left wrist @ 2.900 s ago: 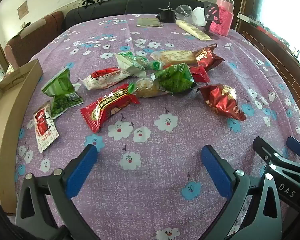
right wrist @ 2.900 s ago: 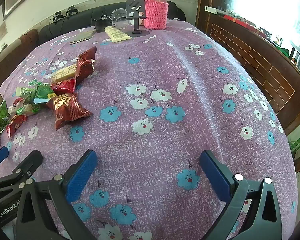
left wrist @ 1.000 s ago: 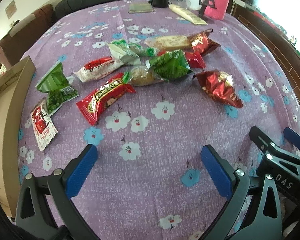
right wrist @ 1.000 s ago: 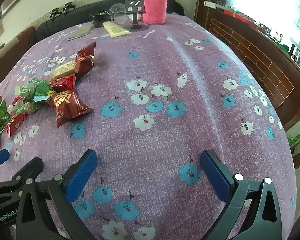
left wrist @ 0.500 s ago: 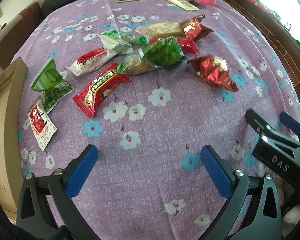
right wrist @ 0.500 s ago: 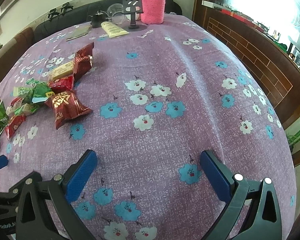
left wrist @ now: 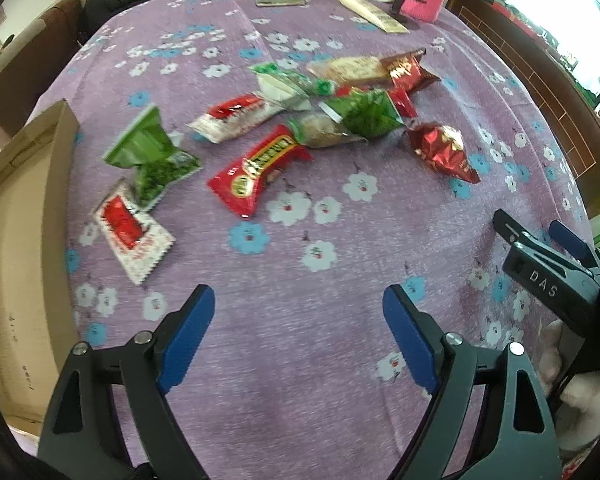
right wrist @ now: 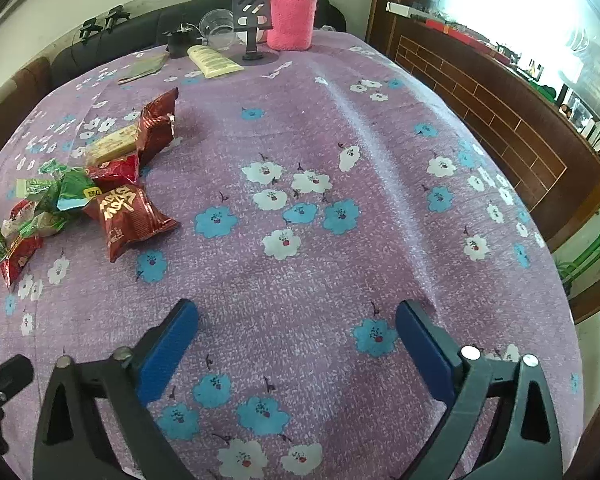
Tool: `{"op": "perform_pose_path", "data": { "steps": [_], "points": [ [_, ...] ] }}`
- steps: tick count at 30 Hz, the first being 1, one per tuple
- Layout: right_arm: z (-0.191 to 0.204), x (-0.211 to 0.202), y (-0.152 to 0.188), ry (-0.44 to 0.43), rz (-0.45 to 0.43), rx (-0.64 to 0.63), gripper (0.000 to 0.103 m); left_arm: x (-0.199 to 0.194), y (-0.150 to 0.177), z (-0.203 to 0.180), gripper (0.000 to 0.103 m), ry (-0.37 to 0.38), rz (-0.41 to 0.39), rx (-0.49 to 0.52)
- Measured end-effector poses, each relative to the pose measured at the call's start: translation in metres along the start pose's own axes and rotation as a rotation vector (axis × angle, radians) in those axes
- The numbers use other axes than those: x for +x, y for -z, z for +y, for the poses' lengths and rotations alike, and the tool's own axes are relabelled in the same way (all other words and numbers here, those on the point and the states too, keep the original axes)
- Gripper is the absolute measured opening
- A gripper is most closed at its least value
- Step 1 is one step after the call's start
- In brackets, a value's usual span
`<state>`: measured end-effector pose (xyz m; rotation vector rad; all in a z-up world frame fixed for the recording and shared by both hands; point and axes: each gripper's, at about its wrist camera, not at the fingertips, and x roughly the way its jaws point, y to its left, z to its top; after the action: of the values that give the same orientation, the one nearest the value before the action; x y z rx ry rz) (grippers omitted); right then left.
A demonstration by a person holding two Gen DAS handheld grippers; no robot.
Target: Organize snacks
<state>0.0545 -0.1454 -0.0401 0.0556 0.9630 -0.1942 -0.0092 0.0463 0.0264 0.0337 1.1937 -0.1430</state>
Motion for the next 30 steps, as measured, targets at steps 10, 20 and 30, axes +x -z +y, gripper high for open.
{"op": "perform_pose_path", "data": {
  "steps": [10,20,30],
  "points": [
    [0.0,-0.032,-0.004,0.012,-0.033,0.027,0.089,-0.027,-0.003,0.039,0.086,0.007,-0.06,-0.036],
    [0.053,-0.056,-0.02,-0.292,-0.013,-0.004,0.08,-0.034,-0.001,0.119,0.076,0.063,-0.066,-0.216],
    [0.129,-0.032,-0.04,-0.503,0.139,-0.009,0.072,-0.038,-0.005,0.129,0.069,0.113,-0.087,-0.185]
  ]
}}
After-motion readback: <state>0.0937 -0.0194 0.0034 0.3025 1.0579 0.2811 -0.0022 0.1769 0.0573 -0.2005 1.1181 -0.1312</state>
